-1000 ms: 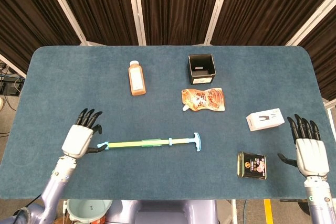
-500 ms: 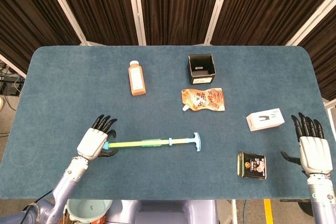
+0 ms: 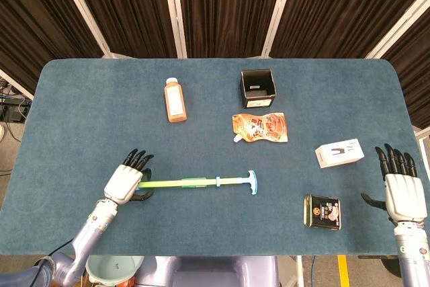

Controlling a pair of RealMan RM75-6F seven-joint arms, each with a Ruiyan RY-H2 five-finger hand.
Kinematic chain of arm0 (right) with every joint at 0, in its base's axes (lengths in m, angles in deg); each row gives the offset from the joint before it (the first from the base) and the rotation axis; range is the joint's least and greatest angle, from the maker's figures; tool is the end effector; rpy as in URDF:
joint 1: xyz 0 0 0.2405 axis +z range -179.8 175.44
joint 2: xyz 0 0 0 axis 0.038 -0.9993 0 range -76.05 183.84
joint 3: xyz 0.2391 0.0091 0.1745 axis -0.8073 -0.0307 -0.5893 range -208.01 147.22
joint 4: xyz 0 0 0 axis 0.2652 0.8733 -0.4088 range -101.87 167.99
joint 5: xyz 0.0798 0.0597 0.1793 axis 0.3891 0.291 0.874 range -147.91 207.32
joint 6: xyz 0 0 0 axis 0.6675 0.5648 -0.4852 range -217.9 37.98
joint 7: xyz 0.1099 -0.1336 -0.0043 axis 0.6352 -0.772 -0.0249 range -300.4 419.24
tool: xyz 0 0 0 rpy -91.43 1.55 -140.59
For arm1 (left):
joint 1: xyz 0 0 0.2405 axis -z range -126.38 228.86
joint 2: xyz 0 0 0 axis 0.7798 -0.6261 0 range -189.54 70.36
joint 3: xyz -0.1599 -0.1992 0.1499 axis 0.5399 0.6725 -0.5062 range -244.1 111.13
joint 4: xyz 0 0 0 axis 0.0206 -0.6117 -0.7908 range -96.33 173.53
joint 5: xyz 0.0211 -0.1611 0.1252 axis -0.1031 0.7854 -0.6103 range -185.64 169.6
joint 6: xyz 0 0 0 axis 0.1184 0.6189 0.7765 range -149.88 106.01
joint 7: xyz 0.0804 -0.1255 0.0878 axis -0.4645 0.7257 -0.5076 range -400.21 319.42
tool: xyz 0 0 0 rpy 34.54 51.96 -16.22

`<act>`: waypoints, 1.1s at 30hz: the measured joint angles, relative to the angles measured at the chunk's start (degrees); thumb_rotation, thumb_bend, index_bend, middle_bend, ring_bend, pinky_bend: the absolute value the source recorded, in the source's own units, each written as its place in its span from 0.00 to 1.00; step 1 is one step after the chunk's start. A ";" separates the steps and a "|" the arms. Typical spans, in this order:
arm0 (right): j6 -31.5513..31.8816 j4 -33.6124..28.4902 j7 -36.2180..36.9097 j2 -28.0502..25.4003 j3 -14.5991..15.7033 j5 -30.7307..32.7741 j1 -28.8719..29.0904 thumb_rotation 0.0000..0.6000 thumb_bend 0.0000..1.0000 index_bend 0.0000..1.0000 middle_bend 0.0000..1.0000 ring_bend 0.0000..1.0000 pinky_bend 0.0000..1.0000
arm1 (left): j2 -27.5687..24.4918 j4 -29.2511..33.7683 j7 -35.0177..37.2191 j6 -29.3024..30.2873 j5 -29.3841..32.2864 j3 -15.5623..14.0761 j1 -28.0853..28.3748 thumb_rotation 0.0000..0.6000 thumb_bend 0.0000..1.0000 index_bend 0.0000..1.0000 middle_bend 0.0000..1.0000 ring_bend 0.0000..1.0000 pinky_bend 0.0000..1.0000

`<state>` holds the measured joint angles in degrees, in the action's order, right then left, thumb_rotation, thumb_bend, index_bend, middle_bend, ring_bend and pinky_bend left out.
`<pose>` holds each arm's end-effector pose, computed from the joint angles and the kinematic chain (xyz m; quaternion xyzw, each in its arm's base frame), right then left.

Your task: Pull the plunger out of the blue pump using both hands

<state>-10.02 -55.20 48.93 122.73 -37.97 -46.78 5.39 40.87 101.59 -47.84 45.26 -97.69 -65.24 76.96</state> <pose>-0.3667 -0.2455 0.1684 0.5819 -0.3708 0.3233 0.6476 -0.2621 0.3090 -0.0704 -0.7551 -0.3240 -0.3787 0.4260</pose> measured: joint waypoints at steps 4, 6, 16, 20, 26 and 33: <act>0.02 0.08 -0.33 0.14 0.14 -0.04 0.04 1.00 0.00 0.00 0.00 0.00 0.00 | 0.25 -0.28 0.34 0.34 -0.13 -0.15 0.18 1.00 0.46 0.60 0.14 0.05 0.02; 0.10 0.11 -0.58 0.31 0.22 -0.14 0.07 1.00 0.00 0.00 0.00 0.00 0.00 | 0.32 -0.51 0.53 0.69 -0.49 -0.36 0.30 1.00 0.50 0.61 0.15 0.05 0.02; -0.91 0.01 -3.46 2.56 1.85 -1.82 0.86 1.00 0.00 0.00 0.00 0.00 0.00 | 0.28 -0.48 2.17 1.42 -1.86 -1.15 1.04 1.00 0.62 0.68 0.22 0.11 0.02; -1.48 -0.53 -6.40 5.39 3.18 -4.30 1.80 1.00 0.00 0.00 0.00 0.00 0.00 | 0.23 -0.46 3.97 2.33 -3.70 -1.95 1.50 1.00 0.62 0.69 0.25 0.13 0.02; -3.17 -1.63 -11.60 9.80 3.90 -6.83 4.23 1.00 0.00 0.03 0.00 0.00 0.00 | 0.36 -2.12 8.14 5.53 -7.61 -3.93 1.86 1.00 0.60 0.70 0.31 0.18 0.02; -6.80 -4.56 -19.54 14.54 2.62 -7.19 8.89 1.00 0.00 0.07 0.00 0.00 0.00 | 1.72 -7.14 13.71 10.74 -10.91 -5.63 1.82 1.00 0.60 0.70 0.40 0.24 0.03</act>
<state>-16.83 -59.76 29.38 137.27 -35.35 -53.96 14.28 42.59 94.45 -34.13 56.00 -108.60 -70.86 78.78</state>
